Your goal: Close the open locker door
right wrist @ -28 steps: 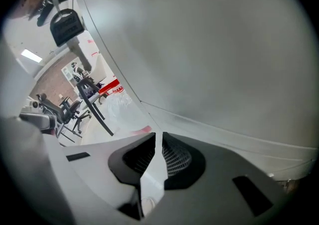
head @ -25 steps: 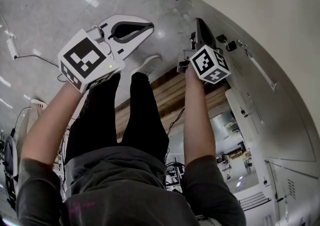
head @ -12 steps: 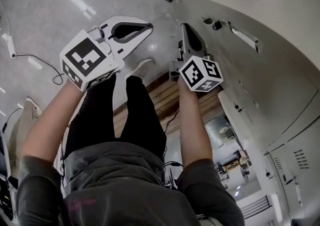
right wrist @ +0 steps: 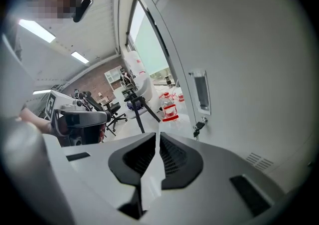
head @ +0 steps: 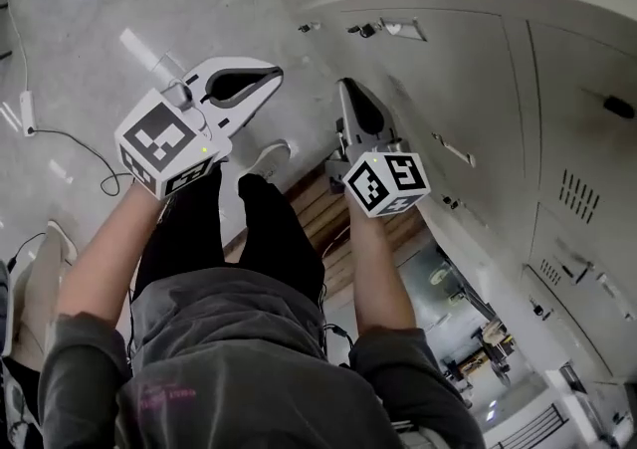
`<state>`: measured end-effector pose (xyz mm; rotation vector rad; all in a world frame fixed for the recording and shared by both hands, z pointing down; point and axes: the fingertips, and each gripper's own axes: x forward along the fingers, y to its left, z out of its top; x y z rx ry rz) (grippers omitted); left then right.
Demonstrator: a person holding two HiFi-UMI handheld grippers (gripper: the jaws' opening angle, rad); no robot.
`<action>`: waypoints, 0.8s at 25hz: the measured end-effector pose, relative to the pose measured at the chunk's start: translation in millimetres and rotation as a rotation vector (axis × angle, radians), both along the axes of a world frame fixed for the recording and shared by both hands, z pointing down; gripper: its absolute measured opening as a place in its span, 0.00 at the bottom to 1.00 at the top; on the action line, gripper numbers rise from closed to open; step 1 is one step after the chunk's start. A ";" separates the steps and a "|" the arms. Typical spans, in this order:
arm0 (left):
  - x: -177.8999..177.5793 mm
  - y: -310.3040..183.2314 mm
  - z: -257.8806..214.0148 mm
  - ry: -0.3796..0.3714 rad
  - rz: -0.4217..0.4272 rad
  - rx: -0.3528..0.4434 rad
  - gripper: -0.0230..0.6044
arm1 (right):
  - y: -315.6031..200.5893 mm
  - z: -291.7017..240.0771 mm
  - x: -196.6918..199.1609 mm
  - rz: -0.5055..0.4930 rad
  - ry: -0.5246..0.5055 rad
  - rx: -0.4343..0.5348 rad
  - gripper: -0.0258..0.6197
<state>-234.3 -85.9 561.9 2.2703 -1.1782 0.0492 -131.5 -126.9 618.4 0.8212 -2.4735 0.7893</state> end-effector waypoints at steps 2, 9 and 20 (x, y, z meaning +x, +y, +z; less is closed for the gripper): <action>11.1 5.9 -27.3 -0.003 0.001 0.024 0.05 | 5.6 -29.8 10.2 -0.018 -0.008 0.034 0.10; 52.4 15.6 -128.4 -0.020 0.015 0.142 0.05 | 16.2 -138.5 43.2 -0.022 -0.089 0.150 0.10; 129.5 37.8 -291.1 -0.053 0.051 0.313 0.05 | 49.2 -317.9 111.0 -0.063 -0.199 0.397 0.10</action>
